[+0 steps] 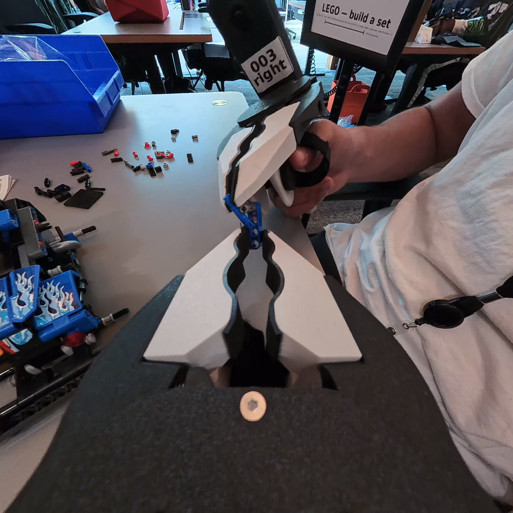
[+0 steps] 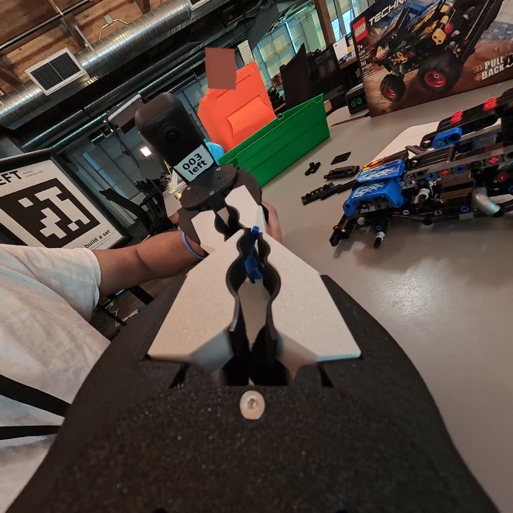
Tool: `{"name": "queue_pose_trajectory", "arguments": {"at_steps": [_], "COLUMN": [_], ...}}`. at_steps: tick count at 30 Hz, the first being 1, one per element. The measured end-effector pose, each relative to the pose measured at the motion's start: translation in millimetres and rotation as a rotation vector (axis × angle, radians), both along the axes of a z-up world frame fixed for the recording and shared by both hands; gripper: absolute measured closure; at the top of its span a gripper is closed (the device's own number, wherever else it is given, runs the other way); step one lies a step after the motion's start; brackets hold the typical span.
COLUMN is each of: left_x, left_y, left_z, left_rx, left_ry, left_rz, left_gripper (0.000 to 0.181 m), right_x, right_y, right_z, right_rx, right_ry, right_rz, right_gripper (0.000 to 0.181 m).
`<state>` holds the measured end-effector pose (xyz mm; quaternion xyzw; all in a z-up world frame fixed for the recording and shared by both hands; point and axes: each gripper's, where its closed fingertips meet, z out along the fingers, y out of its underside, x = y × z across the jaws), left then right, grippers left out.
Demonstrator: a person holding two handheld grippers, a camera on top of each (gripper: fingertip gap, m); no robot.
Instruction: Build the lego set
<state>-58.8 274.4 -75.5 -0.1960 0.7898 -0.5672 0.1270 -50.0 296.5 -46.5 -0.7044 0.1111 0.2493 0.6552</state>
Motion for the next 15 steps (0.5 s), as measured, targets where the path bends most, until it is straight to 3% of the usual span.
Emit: {"name": "queue_pose_trajectory", "arguments": {"at_steps": [4, 8, 15], "left_x": [-1.7, -2.0, 5.7], "left_y": [0.5, 5.0, 16.2], "left_z": [-0.1, -1.4, 12.2], "left_rx": [-0.003, 0.009, -0.056], "left_ry": [0.006, 0.008, -0.002], "left_rz": [-0.011, -0.009, 0.041], "left_gripper": [0.174, 0.174, 0.174], "right_x": [0.9, 16.5, 118.0], "right_y": [-2.0, -12.3, -55.7], "right_z": [-0.1, 9.6, -22.5], "right_rx": [0.011, 0.024, -0.255], "right_ry": [0.013, -0.09, -0.658], "right_rz": [0.007, -0.064, -0.387], "right_gripper": [0.178, 0.179, 0.178]}}
